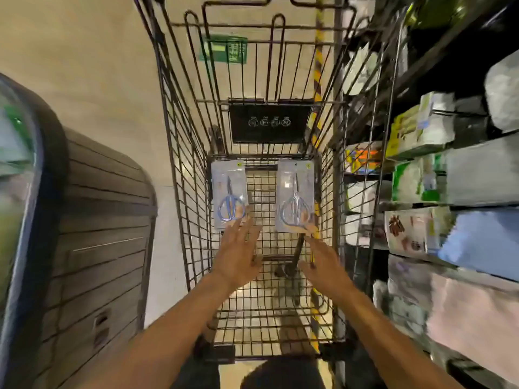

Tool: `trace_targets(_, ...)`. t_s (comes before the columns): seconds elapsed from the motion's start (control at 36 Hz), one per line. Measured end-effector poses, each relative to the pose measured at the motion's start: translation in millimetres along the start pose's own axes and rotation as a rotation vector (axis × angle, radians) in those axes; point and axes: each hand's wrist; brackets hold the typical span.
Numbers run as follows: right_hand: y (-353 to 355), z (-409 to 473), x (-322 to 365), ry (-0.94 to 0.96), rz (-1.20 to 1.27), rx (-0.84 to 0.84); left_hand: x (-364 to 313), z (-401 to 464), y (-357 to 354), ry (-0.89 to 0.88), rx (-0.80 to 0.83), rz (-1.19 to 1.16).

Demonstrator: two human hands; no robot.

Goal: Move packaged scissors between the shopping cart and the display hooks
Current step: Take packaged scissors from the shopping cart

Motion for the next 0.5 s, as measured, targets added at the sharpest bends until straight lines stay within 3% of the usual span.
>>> trace_targets(0.11, -26.2, 52.5, -28.9, -0.022, 0.161, -0.029, 3.4, 42.2, -30.4, 0.034, -0.004, -0.114)
trace_targets(0.28, -70.7, 123.6, -46.2, 0.008, 0.21, -0.221, 26.3, 78.1, -69.6, -0.014, 0.034, -0.032)
trace_targets(0.5, -96.5, 189.3, -54.3, -0.086, 0.284, -0.477, 43.1, 100.6, -80.3, -0.033, -0.005, -0.036)
Point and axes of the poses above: each hand's wrist, its own z-axis towards the middle knuckle, its own y-axis out of the back of the hand, x = y × z, and after that the axes turned 2 degrees about -z, right-handed
